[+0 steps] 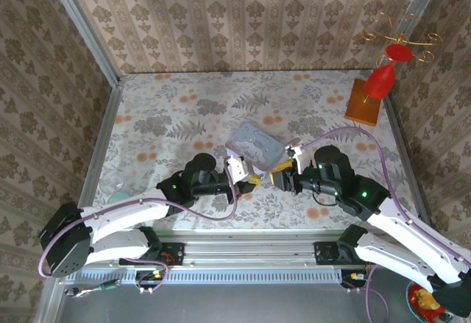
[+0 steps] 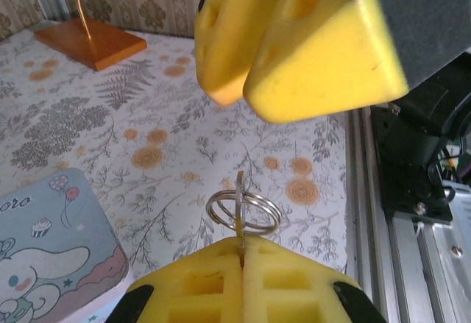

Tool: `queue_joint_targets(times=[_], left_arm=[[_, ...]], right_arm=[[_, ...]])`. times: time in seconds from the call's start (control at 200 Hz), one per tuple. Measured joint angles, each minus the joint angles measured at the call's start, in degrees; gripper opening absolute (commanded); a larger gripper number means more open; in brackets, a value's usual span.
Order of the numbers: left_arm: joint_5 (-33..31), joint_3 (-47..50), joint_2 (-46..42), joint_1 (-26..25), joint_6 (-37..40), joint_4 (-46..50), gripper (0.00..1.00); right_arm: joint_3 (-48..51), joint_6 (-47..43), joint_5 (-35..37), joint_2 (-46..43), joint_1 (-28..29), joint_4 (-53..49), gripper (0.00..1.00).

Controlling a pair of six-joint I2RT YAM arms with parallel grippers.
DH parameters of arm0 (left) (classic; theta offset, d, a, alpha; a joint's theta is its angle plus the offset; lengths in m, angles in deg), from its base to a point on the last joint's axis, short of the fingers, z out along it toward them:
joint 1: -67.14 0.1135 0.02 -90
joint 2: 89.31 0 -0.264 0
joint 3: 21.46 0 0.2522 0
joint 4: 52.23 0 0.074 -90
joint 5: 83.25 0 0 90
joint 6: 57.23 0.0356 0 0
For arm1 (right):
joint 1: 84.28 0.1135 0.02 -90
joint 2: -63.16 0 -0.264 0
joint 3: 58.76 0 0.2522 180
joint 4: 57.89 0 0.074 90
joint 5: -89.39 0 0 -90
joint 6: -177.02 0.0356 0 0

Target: Unlock the padlock with the key

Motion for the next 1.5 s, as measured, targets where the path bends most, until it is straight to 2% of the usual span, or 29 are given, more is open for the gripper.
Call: queue_joint_targets(times=[0.12, 0.3, 0.55, 1.09, 1.5], left_arm=[[0.8, -2.8, 0.0, -0.1, 1.6, 6.5, 0.0], [2.2, -5.4, 0.0, -0.1, 3.6, 13.3, 0.0], [3.8, -6.5, 0.0, -0.5, 5.2, 18.3, 0.0], [5.1, -7.5, 0.0, -0.7, 6.4, 20.6, 0.0], [5.8, -8.3, 0.2, -0.7, 6.8, 23.1, 0.0]], right_arm=[[4.2, -3.5, -2.8, -3.2, 0.0, 4.2, 0.32], [8.9, -6.1, -7.0, -3.0, 1.6, 11.5, 0.32], [9.4, -8.0, -8.5, -0.7, 4.0, 13.9, 0.32], [9.2, -10.3, -7.6, 2.3, 6.8, 13.7, 0.15], [8.5, -10.6, -6.4, 2.3, 7.1, 12.0, 0.13]])
